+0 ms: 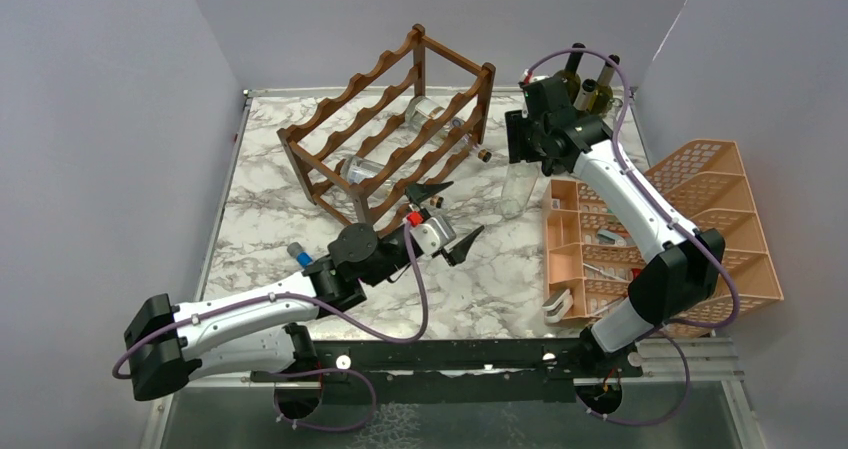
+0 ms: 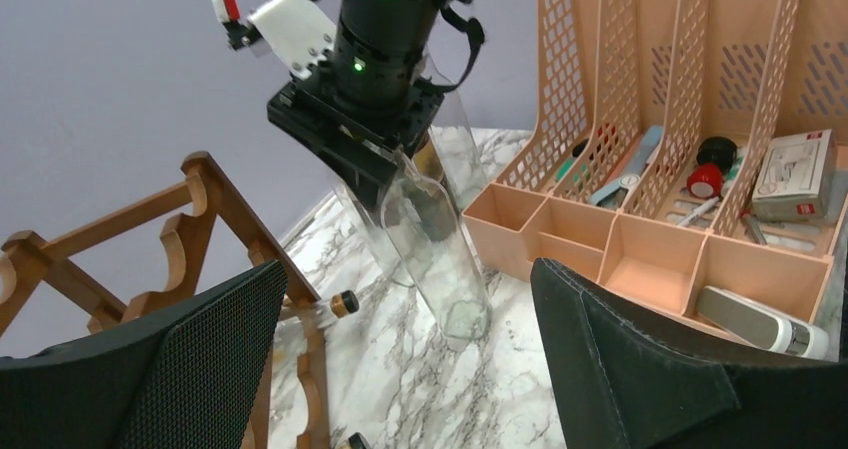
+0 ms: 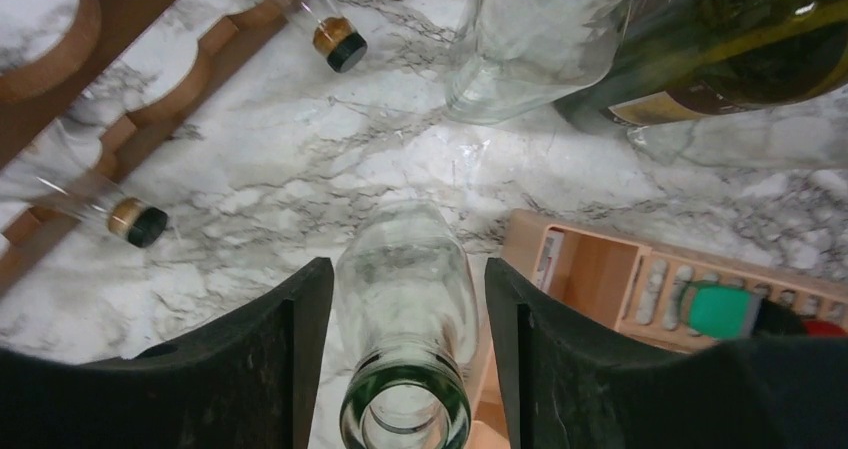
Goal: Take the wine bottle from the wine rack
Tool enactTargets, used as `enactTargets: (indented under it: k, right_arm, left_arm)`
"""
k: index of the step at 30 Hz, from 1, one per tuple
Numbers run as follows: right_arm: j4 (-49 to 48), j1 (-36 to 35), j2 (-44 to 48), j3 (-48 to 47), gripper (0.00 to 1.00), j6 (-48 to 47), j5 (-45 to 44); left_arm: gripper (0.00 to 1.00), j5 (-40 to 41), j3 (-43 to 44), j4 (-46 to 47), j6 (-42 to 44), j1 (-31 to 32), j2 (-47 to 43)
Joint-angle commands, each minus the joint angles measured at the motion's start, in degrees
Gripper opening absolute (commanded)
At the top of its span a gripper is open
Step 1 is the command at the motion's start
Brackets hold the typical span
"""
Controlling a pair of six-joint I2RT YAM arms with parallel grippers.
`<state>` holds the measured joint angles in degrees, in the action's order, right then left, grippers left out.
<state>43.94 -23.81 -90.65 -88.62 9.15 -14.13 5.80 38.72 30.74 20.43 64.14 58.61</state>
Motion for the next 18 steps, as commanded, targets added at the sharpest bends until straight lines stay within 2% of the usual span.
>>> enactTargets:
  k: [1,5,8,12,18]
  right_arm:
    - [-0.93,0.17,1.36,0.22,0.71,-1.7,1.33]
    - [-0.44,0.17,2.52,-2.57,0.88,-2.45,2.94]
    - [0.78,0.17,5.02,-5.54,0.97,-2.59,5.4]
    - [-0.16,0.18,14.83,-5.67,1.0,-3.66,9.84]
    - [-5.72,0.17,35.43,1.84,1.0,-8.56,13.82]
  left_arm:
    - [0.99,0.93,-0.52,1.54,-0.1,0.13,-3.25]
    - [0.99,1.7,-0.45,1.05,-0.88,0.16,-5.3]
    - [0.99,2.75,0.58,-1.02,-1.17,0.12,-6.1]
    - [0.99,9.97,5.24,-7.04,-4.19,0.11,-5.82]
    - [0.99,22.21,21.9,-28.8,-16.34,-0.02,-6.81]
